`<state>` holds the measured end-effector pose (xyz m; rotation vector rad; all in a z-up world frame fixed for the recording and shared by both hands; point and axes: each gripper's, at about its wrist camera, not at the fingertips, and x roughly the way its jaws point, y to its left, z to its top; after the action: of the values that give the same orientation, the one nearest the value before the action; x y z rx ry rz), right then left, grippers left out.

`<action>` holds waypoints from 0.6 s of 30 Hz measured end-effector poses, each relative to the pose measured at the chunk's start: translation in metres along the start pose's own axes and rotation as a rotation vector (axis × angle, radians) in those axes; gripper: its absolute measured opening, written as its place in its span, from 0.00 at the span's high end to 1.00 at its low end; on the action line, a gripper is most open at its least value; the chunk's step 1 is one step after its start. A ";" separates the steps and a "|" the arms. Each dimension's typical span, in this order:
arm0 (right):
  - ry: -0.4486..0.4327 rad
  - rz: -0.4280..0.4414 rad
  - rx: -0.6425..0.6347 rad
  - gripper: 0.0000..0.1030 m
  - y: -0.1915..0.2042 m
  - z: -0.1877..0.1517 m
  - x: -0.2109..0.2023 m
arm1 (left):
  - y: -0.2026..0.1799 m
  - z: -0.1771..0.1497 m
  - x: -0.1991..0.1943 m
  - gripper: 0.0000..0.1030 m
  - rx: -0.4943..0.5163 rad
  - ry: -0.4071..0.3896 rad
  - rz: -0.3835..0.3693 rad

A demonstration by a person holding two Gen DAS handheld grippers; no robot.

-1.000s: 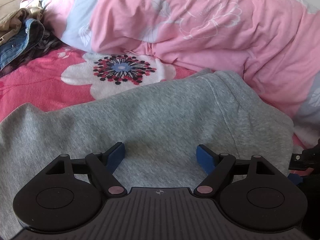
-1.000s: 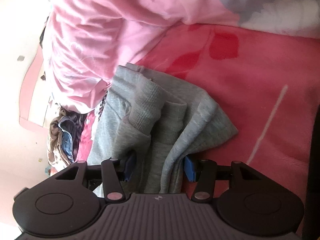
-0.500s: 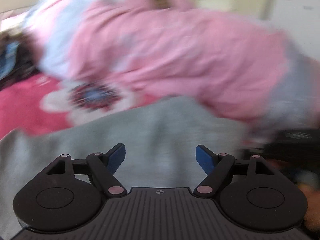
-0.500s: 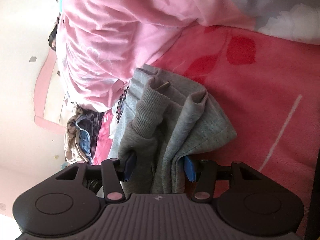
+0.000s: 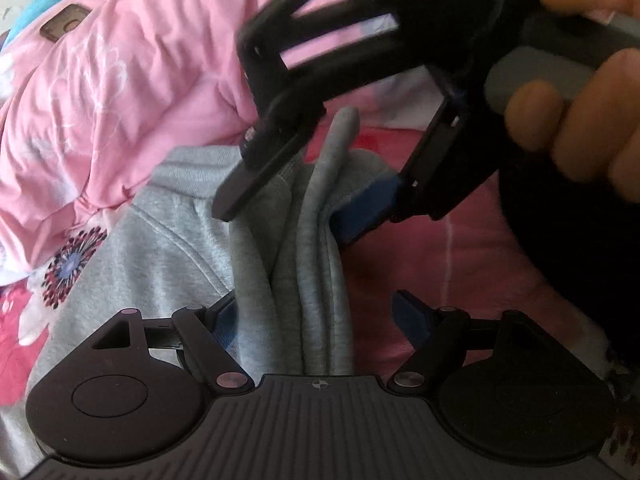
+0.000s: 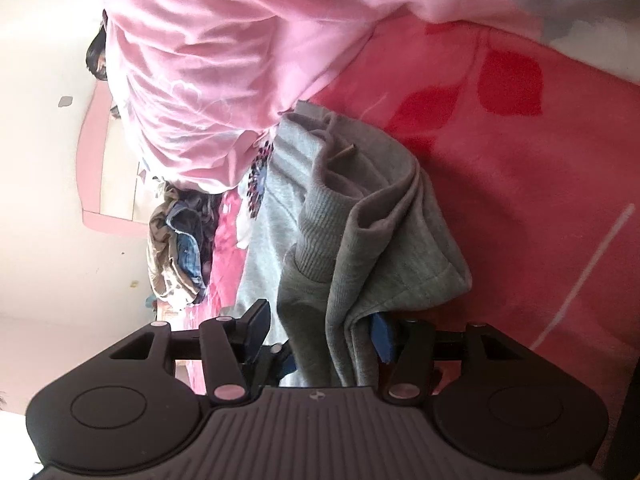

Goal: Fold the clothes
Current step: 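Close the right gripper on the sweatpants edge while the left gripper grasps beside it, then lift the grasped sweatpants edge upward with both grippers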

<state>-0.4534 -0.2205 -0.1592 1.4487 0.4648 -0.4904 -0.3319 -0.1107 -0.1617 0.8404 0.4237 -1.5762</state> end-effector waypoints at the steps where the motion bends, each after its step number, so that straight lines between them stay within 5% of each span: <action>1: -0.006 -0.007 0.002 0.44 0.000 -0.001 -0.002 | 0.002 -0.001 0.001 0.36 -0.017 -0.003 0.015; 8: -0.047 -0.058 0.017 0.44 -0.001 -0.005 -0.017 | 0.028 -0.006 0.002 0.61 -0.182 -0.015 0.031; 18: -0.087 -0.094 0.056 0.32 -0.009 0.000 -0.012 | 0.033 -0.007 0.000 0.66 -0.257 -0.032 0.009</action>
<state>-0.4684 -0.2204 -0.1599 1.4576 0.4539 -0.6431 -0.2980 -0.1122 -0.1604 0.6179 0.5846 -1.4869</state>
